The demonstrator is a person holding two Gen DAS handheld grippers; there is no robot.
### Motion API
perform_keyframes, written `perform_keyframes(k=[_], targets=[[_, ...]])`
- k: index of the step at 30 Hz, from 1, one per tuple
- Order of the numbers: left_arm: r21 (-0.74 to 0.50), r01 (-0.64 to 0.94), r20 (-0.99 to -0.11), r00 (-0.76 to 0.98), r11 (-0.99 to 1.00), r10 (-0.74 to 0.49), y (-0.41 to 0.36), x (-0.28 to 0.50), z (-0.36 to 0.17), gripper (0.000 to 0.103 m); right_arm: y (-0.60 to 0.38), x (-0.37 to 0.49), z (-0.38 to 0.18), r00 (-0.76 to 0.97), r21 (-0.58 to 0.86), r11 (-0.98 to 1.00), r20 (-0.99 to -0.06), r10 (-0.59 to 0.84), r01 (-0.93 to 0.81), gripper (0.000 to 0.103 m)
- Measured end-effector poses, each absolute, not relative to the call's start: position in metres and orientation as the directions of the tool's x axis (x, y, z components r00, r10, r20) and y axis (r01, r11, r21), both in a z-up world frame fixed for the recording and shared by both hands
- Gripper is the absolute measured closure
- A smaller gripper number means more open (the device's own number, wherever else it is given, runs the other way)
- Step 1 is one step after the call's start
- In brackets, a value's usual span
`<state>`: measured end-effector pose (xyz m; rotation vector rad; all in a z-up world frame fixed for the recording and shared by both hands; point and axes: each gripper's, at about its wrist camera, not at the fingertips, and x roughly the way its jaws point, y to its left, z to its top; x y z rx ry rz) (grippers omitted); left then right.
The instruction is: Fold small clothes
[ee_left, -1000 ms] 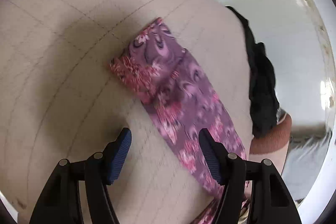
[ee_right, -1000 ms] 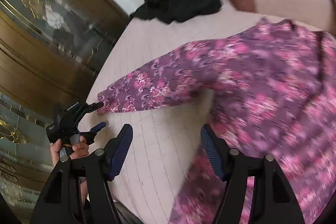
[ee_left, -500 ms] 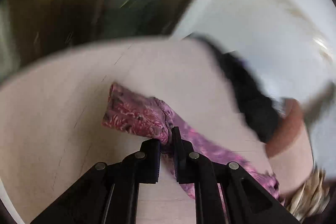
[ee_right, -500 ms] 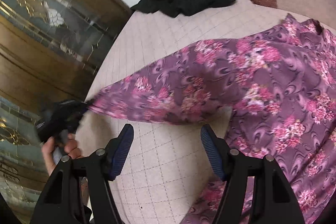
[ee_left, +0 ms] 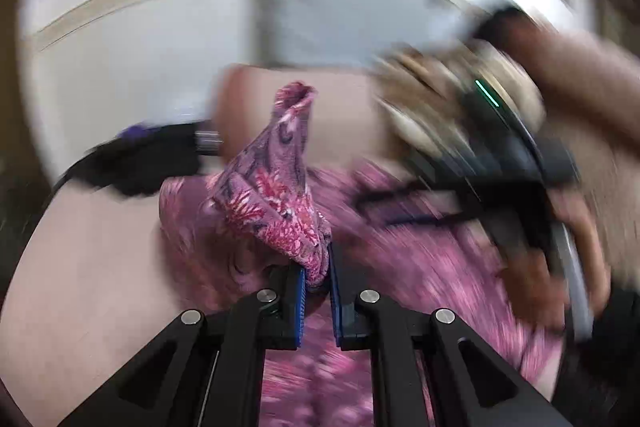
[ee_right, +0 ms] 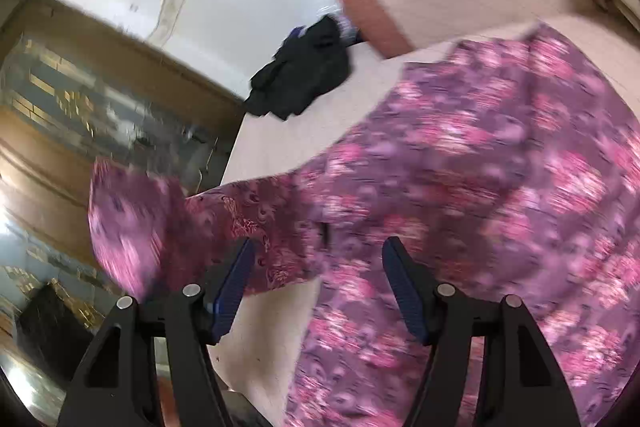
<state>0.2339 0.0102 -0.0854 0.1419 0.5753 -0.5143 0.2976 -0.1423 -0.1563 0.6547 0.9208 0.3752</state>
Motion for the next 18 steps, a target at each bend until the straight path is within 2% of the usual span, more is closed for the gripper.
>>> perform_keyframes(k=[3, 7, 10, 15, 17, 18], targets=[[0.043, 0.616, -0.643, 0.619, 0.786, -0.450, -0.038, 0.227, -0.122, 0.094, -0.184, 0.277, -0.182, 0.566, 0.702, 0.711, -0.600, 0.566, 0.033, 0.037], [0.108, 0.684, -0.734, 0.544, 0.721, -0.406, -0.075, 0.225, -0.169, 0.093, -0.213, 0.252, -0.229, 0.526, 0.774, 0.628, -0.569, 0.632, 0.082, 0.036], [0.133, 0.697, -0.782, 0.510, 0.705, -0.357, -0.088, 0.227, -0.195, 0.093, -0.231, 0.235, -0.268, 0.515, 0.863, 0.484, -0.485, 0.706, 0.149, 0.036], [0.142, 0.705, -0.794, 0.500, 0.695, -0.345, -0.091, 0.231, -0.202, 0.093, -0.224, 0.247, -0.270, 0.472, 0.870, 0.474, -0.476, 0.742, 0.133, 0.034], [0.150, 0.709, -0.797, 0.499, 0.689, -0.340, -0.097, 0.232, -0.206, 0.093, -0.214, 0.245, -0.267, 0.454, 0.897, 0.429, -0.426, 0.783, 0.101, 0.033], [0.154, 0.711, -0.799, 0.498, 0.686, -0.337, -0.098, 0.234, -0.207, 0.093, -0.210, 0.244, -0.263, 0.449, 0.886, 0.452, -0.446, 0.775, 0.099, 0.033]])
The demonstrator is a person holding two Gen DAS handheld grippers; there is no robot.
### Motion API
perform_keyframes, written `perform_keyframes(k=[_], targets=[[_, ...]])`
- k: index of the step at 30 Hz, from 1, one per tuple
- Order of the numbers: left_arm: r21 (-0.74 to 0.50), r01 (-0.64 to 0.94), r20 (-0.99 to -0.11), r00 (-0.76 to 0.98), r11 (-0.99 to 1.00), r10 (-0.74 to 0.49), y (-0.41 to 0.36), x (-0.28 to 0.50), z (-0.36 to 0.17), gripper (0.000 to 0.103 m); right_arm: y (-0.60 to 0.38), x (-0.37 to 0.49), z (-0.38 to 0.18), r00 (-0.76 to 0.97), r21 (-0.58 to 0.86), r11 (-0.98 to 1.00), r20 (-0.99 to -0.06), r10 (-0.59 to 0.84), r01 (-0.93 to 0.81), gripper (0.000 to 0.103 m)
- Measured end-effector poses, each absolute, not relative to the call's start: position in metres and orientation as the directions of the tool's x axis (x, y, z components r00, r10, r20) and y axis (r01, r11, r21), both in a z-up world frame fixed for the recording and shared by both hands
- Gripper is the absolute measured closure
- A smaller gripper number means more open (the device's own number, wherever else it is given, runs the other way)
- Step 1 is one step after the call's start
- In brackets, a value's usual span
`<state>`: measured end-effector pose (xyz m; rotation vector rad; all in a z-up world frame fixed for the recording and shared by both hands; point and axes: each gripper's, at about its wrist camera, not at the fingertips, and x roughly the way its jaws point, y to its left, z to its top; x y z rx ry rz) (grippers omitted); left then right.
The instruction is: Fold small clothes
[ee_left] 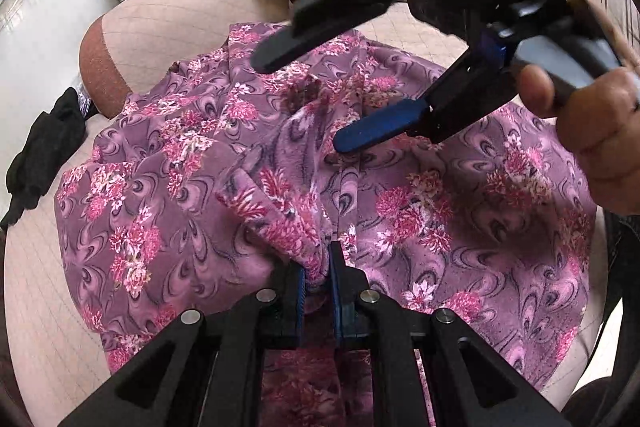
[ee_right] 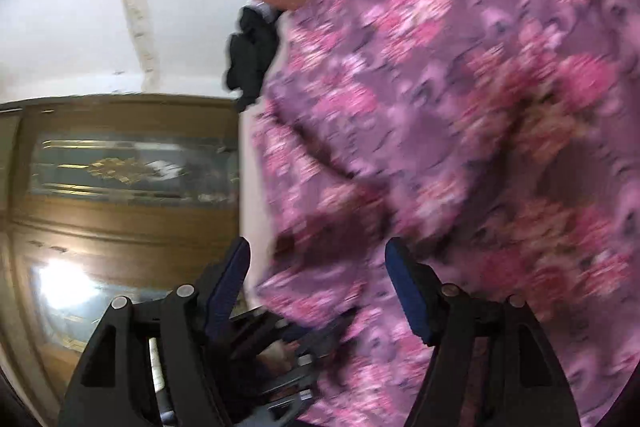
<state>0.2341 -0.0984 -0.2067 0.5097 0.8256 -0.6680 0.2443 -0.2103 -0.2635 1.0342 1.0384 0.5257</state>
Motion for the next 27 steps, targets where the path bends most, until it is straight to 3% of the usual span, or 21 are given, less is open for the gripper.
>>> perform_keyframes(k=[2, 4, 5, 8, 9, 10, 12, 13, 16, 19, 22, 25, 27], targets=[[0.175, 0.720, -0.793, 0.507, 0.671, -0.338, -0.102, 0.230, -0.205, 0.093, -0.195, 0.243, -0.258, 0.422, 0.790, 0.600, -0.589, 0.689, 0.122, 0.036], [0.209, 0.727, -0.787, 0.522, 0.655, -0.328, -0.106, 0.219, -0.199, 0.093, -0.185, 0.245, -0.252, 0.412, 0.769, 0.632, -0.607, 0.679, 0.091, 0.082], [0.217, 0.723, -0.779, 0.533, 0.656, -0.331, -0.108, 0.215, -0.195, 0.093, -0.184, 0.244, -0.242, 0.421, 0.755, 0.649, -0.620, 0.662, 0.091, 0.094], [0.131, 0.708, -0.735, 0.539, 0.694, -0.411, -0.108, 0.202, -0.153, 0.089, -0.190, 0.222, -0.201, 0.493, 0.726, 0.685, -0.618, 0.613, 0.060, 0.095], [0.086, 0.707, -0.716, 0.534, 0.702, -0.450, -0.107, 0.197, -0.139, 0.071, -0.195, 0.212, -0.192, 0.515, 0.728, 0.683, -0.605, 0.607, 0.051, 0.095], [0.010, 0.715, -0.675, 0.520, 0.699, -0.522, -0.103, 0.186, -0.124, 0.044, -0.202, 0.195, -0.180, 0.560, 0.737, 0.676, -0.571, 0.600, 0.027, 0.095], [-0.068, 0.743, -0.622, 0.490, 0.666, -0.610, -0.100, 0.171, -0.117, 0.014, -0.213, 0.172, -0.180, 0.598, 0.709, 0.704, -0.584, 0.549, 0.047, 0.095], [-0.094, 0.766, -0.624, 0.453, 0.636, -0.637, -0.102, 0.164, -0.123, 0.010, -0.218, 0.165, -0.186, 0.604, 0.690, 0.721, -0.602, 0.522, 0.065, 0.095], [-0.114, 0.772, -0.699, 0.384, 0.625, -0.602, -0.105, 0.172, -0.143, 0.014, -0.231, 0.154, -0.229, 0.547, 0.546, 0.803, -0.760, 0.352, 0.241, 0.095], [-0.185, 0.700, -0.684, 0.413, 0.690, -0.601, -0.085, 0.197, -0.136, 0.015, -0.229, 0.142, -0.217, 0.585, 0.564, 0.798, -0.728, 0.359, 0.213, 0.096], [-0.337, 0.593, -0.632, 0.433, 0.731, -0.643, -0.046, 0.227, -0.122, 0.014, -0.223, 0.116, -0.188, 0.633, 0.502, 0.843, -0.720, 0.284, 0.192, 0.096], [-0.416, 0.452, -0.652, 0.457, 0.789, -0.606, -0.013, 0.262, -0.130, 0.014, -0.218, 0.121, -0.216, 0.536, 0.354, 0.899, -0.827, 0.172, 0.259, 0.090], [-0.419, 0.365, -0.672, 0.490, 0.831, -0.555, 0.009, 0.277, -0.130, 0.014, -0.224, 0.125, -0.235, 0.466, 0.336, 0.890, -0.869, 0.166, 0.309, 0.090]])
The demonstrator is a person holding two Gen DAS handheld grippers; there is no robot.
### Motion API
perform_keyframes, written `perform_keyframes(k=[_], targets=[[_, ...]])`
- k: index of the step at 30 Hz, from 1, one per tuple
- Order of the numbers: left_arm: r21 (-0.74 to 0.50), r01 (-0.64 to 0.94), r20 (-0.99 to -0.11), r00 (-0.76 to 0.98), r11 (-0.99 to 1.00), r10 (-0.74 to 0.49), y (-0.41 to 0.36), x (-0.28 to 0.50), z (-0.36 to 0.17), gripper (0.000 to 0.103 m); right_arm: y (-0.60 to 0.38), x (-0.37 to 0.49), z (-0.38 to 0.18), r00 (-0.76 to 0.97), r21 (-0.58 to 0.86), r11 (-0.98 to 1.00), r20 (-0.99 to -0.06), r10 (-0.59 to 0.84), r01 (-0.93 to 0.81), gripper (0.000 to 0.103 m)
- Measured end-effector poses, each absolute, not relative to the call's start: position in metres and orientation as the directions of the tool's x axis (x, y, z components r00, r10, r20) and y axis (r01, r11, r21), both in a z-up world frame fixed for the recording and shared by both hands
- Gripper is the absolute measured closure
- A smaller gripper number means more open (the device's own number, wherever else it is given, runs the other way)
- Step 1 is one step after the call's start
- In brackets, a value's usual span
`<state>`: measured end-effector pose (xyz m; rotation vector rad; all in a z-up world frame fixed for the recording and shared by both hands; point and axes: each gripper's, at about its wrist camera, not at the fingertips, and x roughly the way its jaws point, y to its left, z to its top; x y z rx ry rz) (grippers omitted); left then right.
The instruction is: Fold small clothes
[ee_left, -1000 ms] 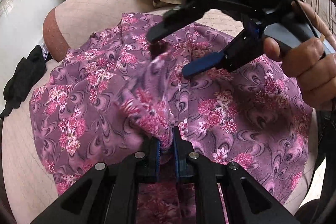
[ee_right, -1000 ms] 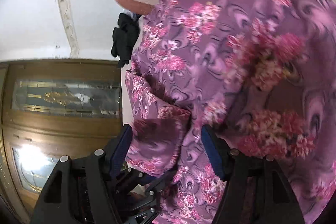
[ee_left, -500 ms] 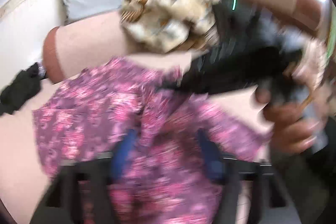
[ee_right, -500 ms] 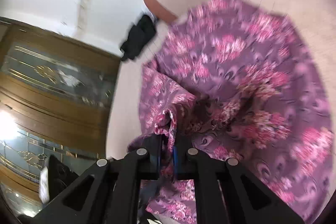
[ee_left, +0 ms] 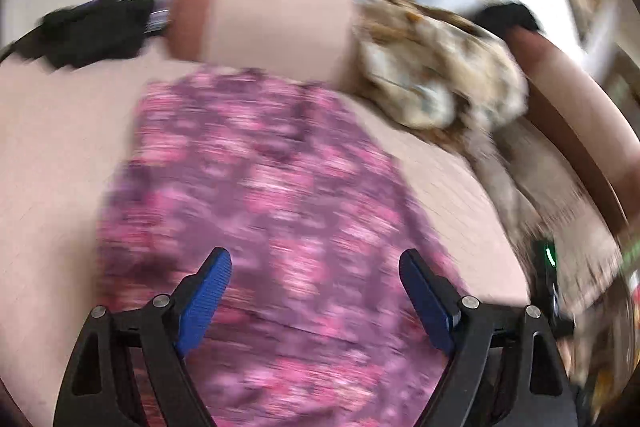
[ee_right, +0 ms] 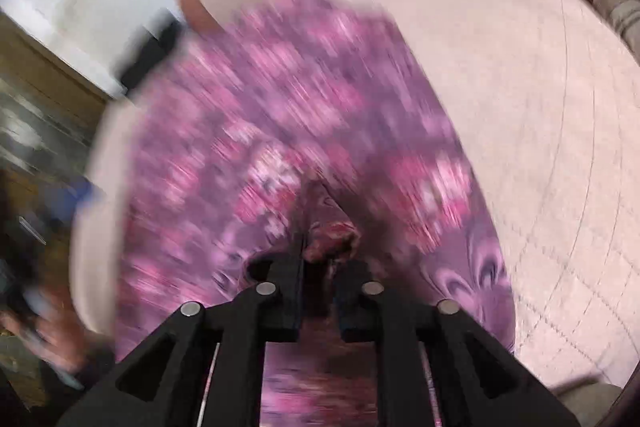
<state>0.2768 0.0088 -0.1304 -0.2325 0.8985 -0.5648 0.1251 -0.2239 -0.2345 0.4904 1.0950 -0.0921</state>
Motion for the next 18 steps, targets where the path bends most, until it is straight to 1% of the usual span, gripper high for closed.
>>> perform_keyframes(k=[1, 2, 3, 4, 5, 6, 8, 9, 10, 12, 13, 14, 15, 16, 18], targets=[[-0.417, 0.308, -0.682, 0.517, 0.855, -0.518, 0.025, 0.285, -0.130, 0.014, -0.226, 0.120, -0.227, 0.491, 0.352, 0.882, -0.855, 0.166, 0.313, 0.089], [-0.427, 0.240, -0.690, 0.537, 0.872, -0.486, 0.045, 0.295, -0.130, 0.014, -0.228, 0.114, -0.213, 0.530, 0.356, 0.882, -0.834, 0.152, 0.308, 0.081], [-0.438, 0.184, -0.702, 0.541, 0.880, -0.463, 0.060, 0.305, -0.132, 0.014, -0.230, 0.111, -0.200, 0.559, 0.348, 0.887, -0.819, 0.131, 0.304, 0.056], [-0.438, 0.102, -0.738, 0.526, 0.893, -0.422, 0.079, 0.321, -0.136, 0.015, -0.229, 0.109, -0.182, 0.601, 0.327, 0.895, -0.795, 0.087, 0.304, 0.039], [-0.439, 0.052, -0.762, 0.508, 0.897, -0.402, 0.091, 0.334, -0.142, 0.015, -0.227, 0.106, -0.160, 0.655, 0.310, 0.906, -0.754, 0.050, 0.288, 0.020], [-0.436, -0.004, -0.792, 0.477, 0.900, -0.381, 0.104, 0.350, -0.149, 0.016, -0.220, 0.112, -0.139, 0.682, 0.300, 0.927, -0.728, 0.070, 0.225, 0.020], [-0.406, -0.024, -0.828, 0.432, 0.913, -0.357, 0.112, 0.370, -0.161, 0.021, -0.206, 0.143, -0.109, 0.671, 0.305, 0.949, -0.721, 0.172, 0.084, 0.020], [-0.407, -0.030, -0.838, 0.409, 0.913, -0.361, 0.115, 0.379, -0.168, 0.025, -0.204, 0.151, -0.098, 0.672, 0.324, 0.945, -0.709, 0.217, 0.037, 0.020], [-0.446, -0.073, -0.841, 0.374, 0.892, -0.390, 0.120, 0.388, -0.180, 0.031, -0.200, 0.169, -0.090, 0.667, 0.351, 0.936, -0.695, 0.269, -0.012, 0.020], [-0.569, -0.136, -0.794, 0.346, 0.811, -0.499, 0.132, 0.393, -0.198, 0.034, -0.179, 0.226, -0.085, 0.623, 0.413, 0.904, -0.680, 0.386, -0.109, 0.020], [-0.657, -0.183, -0.738, 0.350, 0.731, -0.576, 0.137, 0.392, -0.211, 0.034, -0.169, 0.248, -0.086, 0.593, 0.436, 0.888, -0.680, 0.431, -0.145, 0.020], [-0.692, -0.222, -0.714, 0.349, 0.687, -0.607, 0.141, 0.394, -0.221, 0.034, -0.156, 0.280, -0.091, 0.553, 0.456, 0.871, -0.685, 0.474, -0.181, 0.020], [-0.715, -0.266, -0.698, 0.334, 0.647, -0.634, 0.143, 0.394, -0.233, 0.034, -0.142, 0.311, -0.099, 0.518, 0.460, 0.865, -0.699, 0.493, -0.201, 0.020], [-0.717, -0.279, -0.696, 0.323, 0.638, -0.641, 0.144, 0.395, -0.239, 0.038, -0.133, 0.331, -0.107, 0.497, 0.465, 0.862, -0.710, 0.499, -0.203, 0.020], [-0.711, -0.301, -0.703, 0.333, 0.636, -0.628, 0.148, 0.399, -0.248, 0.040, -0.114, 0.388, -0.132, 0.429, 0.494, 0.850, -0.737, 0.522, -0.184, 0.021]])
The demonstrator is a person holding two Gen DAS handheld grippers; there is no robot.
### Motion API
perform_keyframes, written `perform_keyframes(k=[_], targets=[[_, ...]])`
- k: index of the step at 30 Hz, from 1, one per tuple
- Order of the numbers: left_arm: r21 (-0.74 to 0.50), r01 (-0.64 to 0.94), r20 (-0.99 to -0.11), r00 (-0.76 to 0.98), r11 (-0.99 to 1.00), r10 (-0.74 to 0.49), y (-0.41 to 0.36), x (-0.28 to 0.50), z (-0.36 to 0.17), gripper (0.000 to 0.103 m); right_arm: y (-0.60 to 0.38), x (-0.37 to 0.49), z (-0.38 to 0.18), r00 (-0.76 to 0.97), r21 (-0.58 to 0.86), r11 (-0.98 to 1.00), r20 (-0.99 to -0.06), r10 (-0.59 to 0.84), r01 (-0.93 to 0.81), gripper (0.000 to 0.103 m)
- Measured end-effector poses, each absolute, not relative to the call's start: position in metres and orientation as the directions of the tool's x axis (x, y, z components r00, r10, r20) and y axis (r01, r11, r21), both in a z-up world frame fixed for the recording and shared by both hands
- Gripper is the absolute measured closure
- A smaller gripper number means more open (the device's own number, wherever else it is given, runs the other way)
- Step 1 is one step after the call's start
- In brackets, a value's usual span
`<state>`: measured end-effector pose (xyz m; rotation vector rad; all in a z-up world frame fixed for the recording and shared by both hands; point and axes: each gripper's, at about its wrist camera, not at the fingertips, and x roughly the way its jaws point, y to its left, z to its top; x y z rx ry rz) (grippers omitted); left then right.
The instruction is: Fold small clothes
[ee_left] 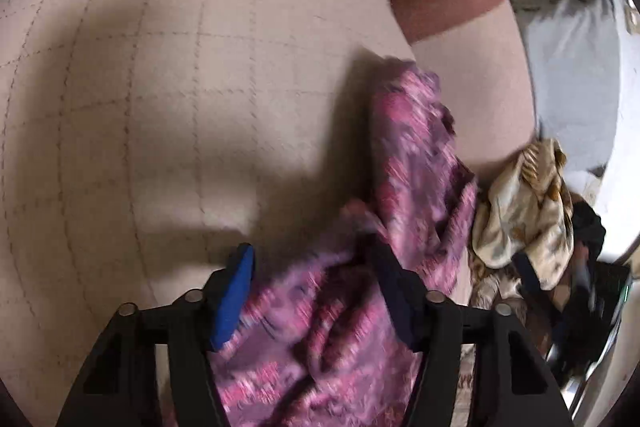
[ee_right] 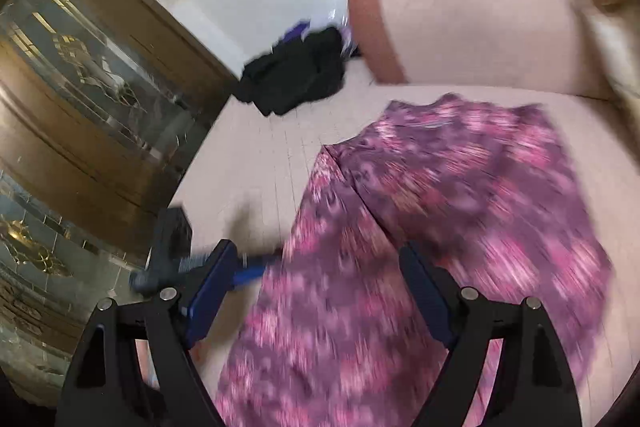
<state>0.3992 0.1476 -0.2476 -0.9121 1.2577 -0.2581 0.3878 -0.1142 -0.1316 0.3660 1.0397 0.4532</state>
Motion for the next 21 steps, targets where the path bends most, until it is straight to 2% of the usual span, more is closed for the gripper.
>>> perform_keyframes(k=[5, 7, 8, 10, 11, 12, 13, 14, 16, 21], targets=[[-0.772, -0.266, -0.635, 0.354, 0.577, -0.687, 0.151, 0.400, -0.241, 0.040, -0.071, 0.473, -0.184, 0.323, 0.476, 0.865, -0.803, 0.501, -0.159, 0.028], [-0.736, -0.260, -0.674, 0.356, 0.625, -0.647, 0.148, 0.406, -0.237, 0.040, -0.056, 0.491, -0.196, 0.281, 0.483, 0.856, -0.808, 0.517, -0.184, 0.029], [-0.721, -0.262, -0.691, 0.341, 0.641, -0.638, 0.146, 0.408, -0.240, 0.040, -0.044, 0.502, -0.204, 0.266, 0.440, 0.876, -0.836, 0.480, -0.199, 0.029], [-0.716, -0.295, -0.698, 0.330, 0.633, -0.636, 0.148, 0.407, -0.249, 0.058, -0.032, 0.514, -0.218, 0.253, 0.382, 0.903, -0.870, 0.423, -0.195, 0.033], [-0.726, -0.302, -0.688, 0.330, 0.618, -0.646, 0.146, 0.410, -0.252, 0.062, -0.028, 0.517, -0.228, 0.230, 0.364, 0.914, -0.888, 0.399, -0.178, 0.050], [-0.740, -0.304, -0.673, 0.327, 0.600, -0.664, 0.148, 0.409, -0.253, 0.075, -0.028, 0.517, -0.233, 0.220, 0.351, 0.920, -0.897, 0.384, -0.175, 0.072], [-0.752, -0.312, -0.659, 0.329, 0.581, -0.676, 0.150, 0.408, -0.254, 0.088, -0.029, 0.516, -0.234, 0.224, 0.318, 0.932, -0.909, 0.351, -0.173, 0.080], [-0.748, -0.314, -0.663, 0.334, 0.584, -0.670, 0.152, 0.408, -0.253, 0.094, -0.036, 0.513, -0.230, 0.242, 0.308, 0.936, -0.908, 0.342, -0.169, 0.096], [-0.731, -0.305, -0.682, 0.345, 0.611, -0.645, 0.154, 0.405, -0.248, 0.100, -0.058, 0.511, -0.215, 0.284, 0.379, 0.914, -0.870, 0.404, -0.142, 0.098], [-0.761, -0.285, -0.641, 0.465, 0.582, -0.611, 0.189, 0.394, -0.215, 0.100, -0.084, 0.500, -0.175, 0.355, 0.406, 0.901, -0.829, 0.433, -0.151, 0.098]])
